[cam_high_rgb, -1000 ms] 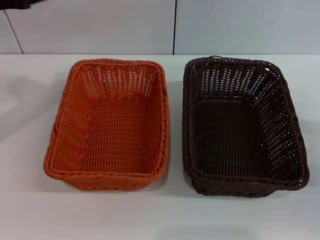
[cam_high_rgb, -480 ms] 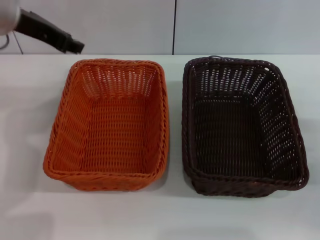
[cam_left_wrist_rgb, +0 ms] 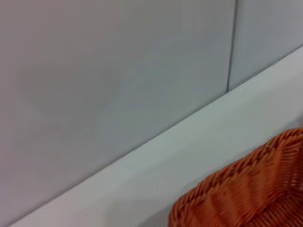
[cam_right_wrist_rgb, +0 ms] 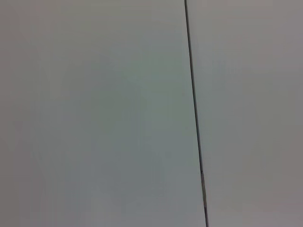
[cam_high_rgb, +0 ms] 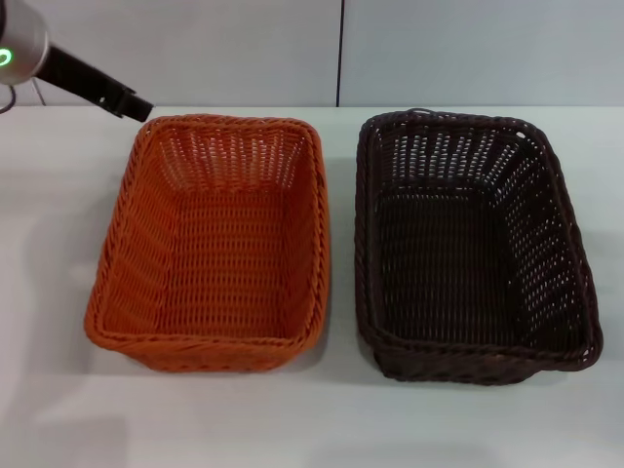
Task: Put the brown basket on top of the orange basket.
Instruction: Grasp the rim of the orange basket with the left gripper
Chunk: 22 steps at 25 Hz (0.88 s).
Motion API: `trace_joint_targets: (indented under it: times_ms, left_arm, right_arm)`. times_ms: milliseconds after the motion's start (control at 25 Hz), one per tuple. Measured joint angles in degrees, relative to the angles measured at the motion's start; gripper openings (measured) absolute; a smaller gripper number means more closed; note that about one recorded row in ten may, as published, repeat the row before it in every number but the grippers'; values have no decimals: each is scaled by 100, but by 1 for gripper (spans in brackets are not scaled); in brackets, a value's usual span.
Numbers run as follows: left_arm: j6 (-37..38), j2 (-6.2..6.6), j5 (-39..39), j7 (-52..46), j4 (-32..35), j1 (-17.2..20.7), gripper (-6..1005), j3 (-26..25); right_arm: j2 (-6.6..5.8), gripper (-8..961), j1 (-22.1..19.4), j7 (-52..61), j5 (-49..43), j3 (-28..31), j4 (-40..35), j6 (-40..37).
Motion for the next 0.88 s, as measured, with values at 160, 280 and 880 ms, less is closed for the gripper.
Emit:
trace_joint_targets:
  times_ms: [160, 280, 880]
  left_arm:
    - [-151, -13, -6, -23, 21, 94, 475, -161]
    - [-237, -55, 7, -96, 25, 148, 514, -170]
    - [-666, 11, 26, -1059, 480, 226, 826, -211]
  right_arm:
    - [0, 705, -6, 0, 10, 7, -27, 0]
    - [0, 705, -7, 0, 16, 15, -29, 1]
    - [-9, 705, 8, -1, 3, 0, -79, 1]
